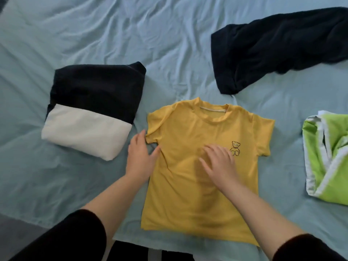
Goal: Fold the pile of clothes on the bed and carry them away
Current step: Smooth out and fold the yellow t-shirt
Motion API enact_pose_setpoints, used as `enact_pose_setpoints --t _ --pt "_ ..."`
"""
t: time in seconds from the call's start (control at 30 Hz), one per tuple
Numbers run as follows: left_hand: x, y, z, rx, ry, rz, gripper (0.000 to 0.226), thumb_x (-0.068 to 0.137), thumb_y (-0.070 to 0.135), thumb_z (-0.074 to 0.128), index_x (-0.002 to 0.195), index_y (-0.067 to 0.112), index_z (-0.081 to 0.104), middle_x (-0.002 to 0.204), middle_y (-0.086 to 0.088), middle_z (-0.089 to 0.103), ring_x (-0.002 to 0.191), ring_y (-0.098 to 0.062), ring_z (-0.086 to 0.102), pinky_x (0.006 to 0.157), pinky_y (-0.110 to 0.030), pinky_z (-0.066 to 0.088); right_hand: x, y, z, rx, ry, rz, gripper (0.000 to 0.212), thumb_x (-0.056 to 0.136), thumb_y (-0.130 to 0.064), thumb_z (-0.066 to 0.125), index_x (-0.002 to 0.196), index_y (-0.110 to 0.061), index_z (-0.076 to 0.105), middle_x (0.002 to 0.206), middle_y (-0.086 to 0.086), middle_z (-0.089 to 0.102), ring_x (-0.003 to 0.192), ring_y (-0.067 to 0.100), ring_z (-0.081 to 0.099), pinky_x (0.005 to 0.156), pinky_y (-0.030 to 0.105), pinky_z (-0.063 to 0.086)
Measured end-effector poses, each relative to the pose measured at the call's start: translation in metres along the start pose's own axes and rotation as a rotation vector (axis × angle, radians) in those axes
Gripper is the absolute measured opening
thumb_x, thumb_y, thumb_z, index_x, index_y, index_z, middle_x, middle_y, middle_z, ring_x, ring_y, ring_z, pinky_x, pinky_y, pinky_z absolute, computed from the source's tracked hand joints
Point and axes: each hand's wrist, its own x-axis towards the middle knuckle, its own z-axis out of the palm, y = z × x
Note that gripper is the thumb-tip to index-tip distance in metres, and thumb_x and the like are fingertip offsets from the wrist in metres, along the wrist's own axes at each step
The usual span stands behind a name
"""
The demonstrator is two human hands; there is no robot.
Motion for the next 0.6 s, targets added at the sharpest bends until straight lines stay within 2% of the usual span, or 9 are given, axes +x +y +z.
enact_pose_setpoints --t 0.1,0.2,0.27,0.3,0.37,0.4,0.5,0.6 --pt "0.049 0.019 -0.001 -0.207 0.018 -0.245 0.073 0.086 0.05 0.063 0.14 0.006 0.039 0.135 -0.009 0.05 0.126 -0.027 0.048 0.102 -0.038 0.041 0.076 -0.017 -0.015 0.123 0.105 0.101 0.041 0.093 -0.035 0.055 0.13 -0.018 0.054 0.133 0.0 0.054 0.128 0.022 0.044 0.107 0.037 0.028" --pt "0.081 0.028 0.002 -0.281 0.034 -0.365 0.059 0.088 0.049 0.06 0.128 0.007 0.053 0.116 -0.006 0.061 0.106 -0.024 0.058 0.083 -0.032 0.046 0.133 -0.027 -0.026 0.236 0.115 0.242 0.051 0.09 -0.039 0.058 0.136 -0.02 0.045 0.133 0.0 0.053 0.126 0.022 0.044 0.106 0.038 0.033" --pt "0.092 0.032 0.003 -0.263 0.03 -0.351 0.043 0.091 0.043 0.058 0.119 0.011 0.061 0.104 -0.001 0.064 0.096 -0.021 0.06 0.076 -0.031 0.045 0.158 -0.032 -0.031 0.418 0.028 0.323 0.058 0.088 -0.037 0.061 0.141 -0.024 0.039 0.126 0.0 0.057 0.117 0.02 0.052 0.099 0.036 0.042" --pt "0.095 0.034 0.003 -0.257 0.038 -0.322 0.036 0.092 0.039 0.058 0.115 0.012 0.063 0.098 0.003 0.063 0.092 -0.019 0.06 0.074 -0.03 0.045 0.166 -0.033 -0.033 0.539 -0.01 0.338 0.059 0.088 -0.034 0.062 0.142 -0.026 0.037 0.111 -0.002 0.059 0.103 0.016 0.057 0.089 0.031 0.047" --pt "0.096 0.039 0.001 -0.266 0.085 -0.249 0.024 0.093 0.035 0.057 0.109 0.017 0.061 0.091 0.01 0.058 0.083 -0.011 0.057 0.069 -0.025 0.043 0.177 -0.033 -0.037 0.715 -0.058 0.327 0.057 0.088 -0.026 0.063 0.141 -0.03 0.04 0.078 -0.005 0.049 0.07 0.009 0.051 0.066 0.021 0.044" --pt "0.096 0.041 0.0 -0.266 0.119 -0.211 0.018 0.094 0.034 0.056 0.105 0.02 0.059 0.089 0.012 0.056 0.08 -0.007 0.055 0.064 -0.023 0.041 0.182 -0.033 -0.038 0.761 -0.074 0.312 0.054 0.089 -0.022 0.063 0.138 -0.03 0.044 0.072 -0.006 0.044 0.063 0.008 0.046 0.063 0.018 0.042" --pt "0.091 0.042 -0.004 -0.224 0.232 -0.133 0.01 0.099 0.034 0.046 0.099 0.024 0.047 0.081 0.014 0.052 0.071 -0.002 0.051 0.054 -0.021 0.035 0.194 -0.033 -0.039 0.803 -0.039 0.287 0.031 0.089 -0.014 0.061 0.119 -0.023 0.062 0.074 -0.004 0.052 0.067 0.007 0.05 0.067 0.015 0.043" --pt "0.095 0.037 -0.009 -0.186 0.28 -0.118 0.008 0.102 0.031 0.04 0.103 0.024 0.04 0.075 0.015 0.048 0.064 -0.002 0.049 0.048 -0.022 0.034 0.203 -0.033 -0.037 0.817 0.009 0.325 0.012 0.09 -0.015 0.061 0.098 -0.02 0.067 0.09 0.003 0.063 0.08 0.011 0.057 0.074 0.02 0.047"
